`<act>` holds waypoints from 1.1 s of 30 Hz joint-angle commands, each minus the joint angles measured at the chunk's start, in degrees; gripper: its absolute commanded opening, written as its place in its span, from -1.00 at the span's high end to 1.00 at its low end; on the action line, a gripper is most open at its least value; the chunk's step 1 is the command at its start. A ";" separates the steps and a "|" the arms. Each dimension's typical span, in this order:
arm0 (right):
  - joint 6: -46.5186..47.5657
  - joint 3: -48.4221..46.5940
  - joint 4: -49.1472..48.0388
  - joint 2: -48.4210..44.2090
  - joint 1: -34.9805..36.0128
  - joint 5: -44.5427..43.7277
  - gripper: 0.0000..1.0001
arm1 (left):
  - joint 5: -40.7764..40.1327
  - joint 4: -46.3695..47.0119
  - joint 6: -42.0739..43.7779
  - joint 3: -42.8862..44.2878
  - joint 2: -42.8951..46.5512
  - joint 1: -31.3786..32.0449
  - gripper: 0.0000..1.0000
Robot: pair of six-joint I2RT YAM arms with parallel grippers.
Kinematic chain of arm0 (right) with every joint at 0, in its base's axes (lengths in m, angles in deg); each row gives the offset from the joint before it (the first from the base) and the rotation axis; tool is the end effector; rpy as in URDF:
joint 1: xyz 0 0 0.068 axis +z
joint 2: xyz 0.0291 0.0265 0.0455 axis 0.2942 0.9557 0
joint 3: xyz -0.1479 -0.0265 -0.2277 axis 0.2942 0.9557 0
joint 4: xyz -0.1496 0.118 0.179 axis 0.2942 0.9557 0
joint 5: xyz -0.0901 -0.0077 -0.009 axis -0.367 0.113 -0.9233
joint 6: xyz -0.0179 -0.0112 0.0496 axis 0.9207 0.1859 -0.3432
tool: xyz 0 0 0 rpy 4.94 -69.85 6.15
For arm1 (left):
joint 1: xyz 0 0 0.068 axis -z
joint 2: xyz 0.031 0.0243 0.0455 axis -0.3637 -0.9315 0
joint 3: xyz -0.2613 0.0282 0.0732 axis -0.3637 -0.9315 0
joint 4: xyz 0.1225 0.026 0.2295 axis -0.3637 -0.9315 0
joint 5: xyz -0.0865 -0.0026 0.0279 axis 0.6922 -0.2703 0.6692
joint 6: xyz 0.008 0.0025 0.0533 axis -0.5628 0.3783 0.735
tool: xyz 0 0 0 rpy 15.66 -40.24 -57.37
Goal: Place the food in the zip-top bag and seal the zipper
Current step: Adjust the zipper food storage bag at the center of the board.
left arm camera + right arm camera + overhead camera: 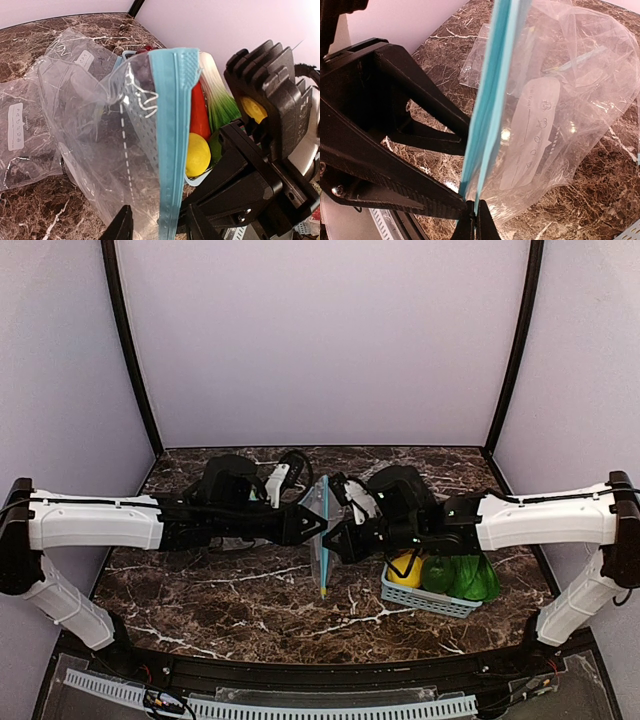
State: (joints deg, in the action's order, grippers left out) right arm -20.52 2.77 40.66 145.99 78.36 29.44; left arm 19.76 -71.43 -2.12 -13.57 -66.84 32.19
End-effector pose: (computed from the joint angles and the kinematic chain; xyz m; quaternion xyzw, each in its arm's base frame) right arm 0.1626 0.2998 0.2580 -0.2522 0.8373 0.3593 0.3260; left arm 0.1929 -0.2725 0.2736 0.2272 0.7841 -0.4380 0.3765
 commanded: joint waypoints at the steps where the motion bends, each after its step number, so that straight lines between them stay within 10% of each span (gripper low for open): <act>1: -0.35 -2.07 -1.75 0.96 0.71 -0.17 1.00 | -0.81 -2.63 0.91 0.47 -0.94 0.19 0.28; 33: -1.10 -3.69 0.73 3.30 0.71 -4.18 1.00 | -8.54 -4.09 -1.72 -2.00 0.89 0.36 0.64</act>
State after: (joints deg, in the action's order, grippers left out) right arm -20.96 0.76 40.86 148.14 78.36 26.90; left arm 8.50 -78.90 -2.65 -14.03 -67.54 32.21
